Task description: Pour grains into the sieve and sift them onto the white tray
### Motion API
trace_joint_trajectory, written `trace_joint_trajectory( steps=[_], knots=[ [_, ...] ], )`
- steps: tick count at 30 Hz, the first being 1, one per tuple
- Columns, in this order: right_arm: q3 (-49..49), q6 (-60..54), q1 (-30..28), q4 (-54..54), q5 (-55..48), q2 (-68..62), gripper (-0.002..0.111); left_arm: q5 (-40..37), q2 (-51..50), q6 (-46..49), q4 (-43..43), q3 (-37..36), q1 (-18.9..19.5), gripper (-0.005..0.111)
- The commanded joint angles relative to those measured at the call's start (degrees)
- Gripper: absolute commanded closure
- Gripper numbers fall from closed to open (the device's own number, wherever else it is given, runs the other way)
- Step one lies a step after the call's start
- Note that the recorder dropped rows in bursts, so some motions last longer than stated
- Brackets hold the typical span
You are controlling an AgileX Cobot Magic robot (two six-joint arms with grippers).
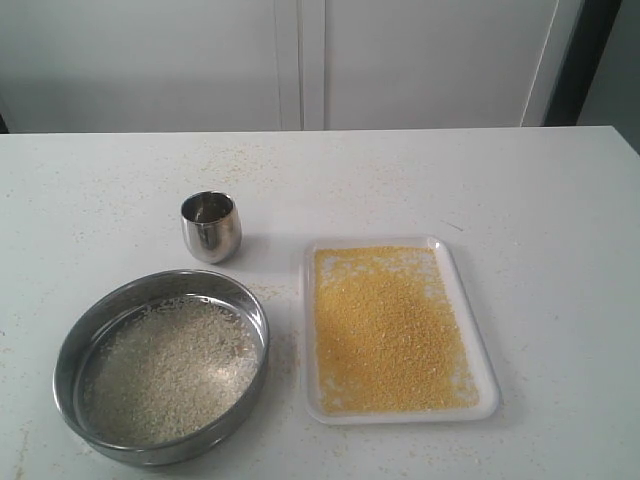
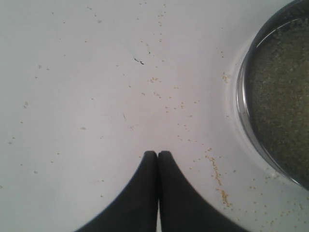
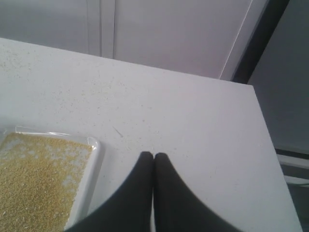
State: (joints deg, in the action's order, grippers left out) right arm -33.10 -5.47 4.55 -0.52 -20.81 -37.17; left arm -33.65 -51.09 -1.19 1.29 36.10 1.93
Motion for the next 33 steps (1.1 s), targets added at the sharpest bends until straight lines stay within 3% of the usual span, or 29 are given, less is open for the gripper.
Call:
trace_joint_trajectory(
  steps=[1,10,23,33],
  knots=[
    [2.7,0.4,-0.6,-0.6,2.0,4.7,0.108,-0.6,0.5,-0.1,-0.3,-0.4,0.2,0.107],
    [5.8,0.8,-0.6,-0.1,0.6,13.2,0.108,-0.6,0.5,-0.1,-0.3,-0.4,0.2,0.107],
    [5.8,0.8,-0.6,-0.1,0.5,14.7,0.108,-0.6,0.5,-0.1,-0.3,-0.4,0.2,0.107],
    [6.5,1.8,-0.6,1.0,6.2,15.7,0.108,-0.6,0.5,-0.1,-0.3,-0.4,0.2,0.107]
  ],
)
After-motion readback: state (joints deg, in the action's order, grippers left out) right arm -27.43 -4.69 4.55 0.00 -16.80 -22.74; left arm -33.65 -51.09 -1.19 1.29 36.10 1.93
